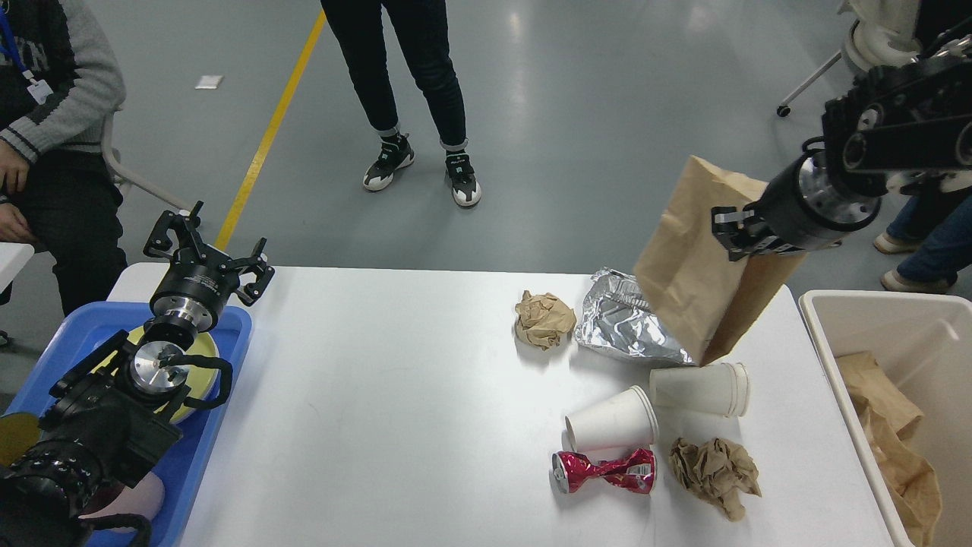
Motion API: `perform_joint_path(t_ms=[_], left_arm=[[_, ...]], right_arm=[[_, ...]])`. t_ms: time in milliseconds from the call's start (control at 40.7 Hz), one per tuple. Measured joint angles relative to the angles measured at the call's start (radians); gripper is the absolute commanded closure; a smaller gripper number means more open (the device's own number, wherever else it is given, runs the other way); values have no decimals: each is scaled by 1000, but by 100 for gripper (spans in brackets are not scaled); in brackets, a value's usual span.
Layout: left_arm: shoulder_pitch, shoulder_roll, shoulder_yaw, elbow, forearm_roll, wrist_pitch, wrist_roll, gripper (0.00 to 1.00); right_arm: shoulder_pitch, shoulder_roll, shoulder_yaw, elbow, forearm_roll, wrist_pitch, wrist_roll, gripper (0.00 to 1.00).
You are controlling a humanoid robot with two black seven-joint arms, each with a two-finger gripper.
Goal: Tidy desktop
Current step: 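Lift the paper bag and carry it to the white bin, then open the right gripper to drop the bag into the bin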
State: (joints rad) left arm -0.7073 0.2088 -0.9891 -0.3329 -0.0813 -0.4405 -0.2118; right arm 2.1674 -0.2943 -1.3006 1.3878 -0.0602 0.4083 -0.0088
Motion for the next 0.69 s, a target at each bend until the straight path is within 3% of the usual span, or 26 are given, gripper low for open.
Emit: perform_joint_path(t_ms=[369, 541, 688], left_arm=[[0, 0, 1, 0, 0, 0, 0, 2], [0, 0, 1, 0, 0, 0, 0, 2], [0, 0, 1, 0, 0, 0, 0, 2]], right_arm=[[-238, -50, -236, -276, -7, -40, -4, 100], [-435, -52, -273, -349, 30, -258, -18, 100], [-766, -49, -279, -535, 260, -509, -73, 100]])
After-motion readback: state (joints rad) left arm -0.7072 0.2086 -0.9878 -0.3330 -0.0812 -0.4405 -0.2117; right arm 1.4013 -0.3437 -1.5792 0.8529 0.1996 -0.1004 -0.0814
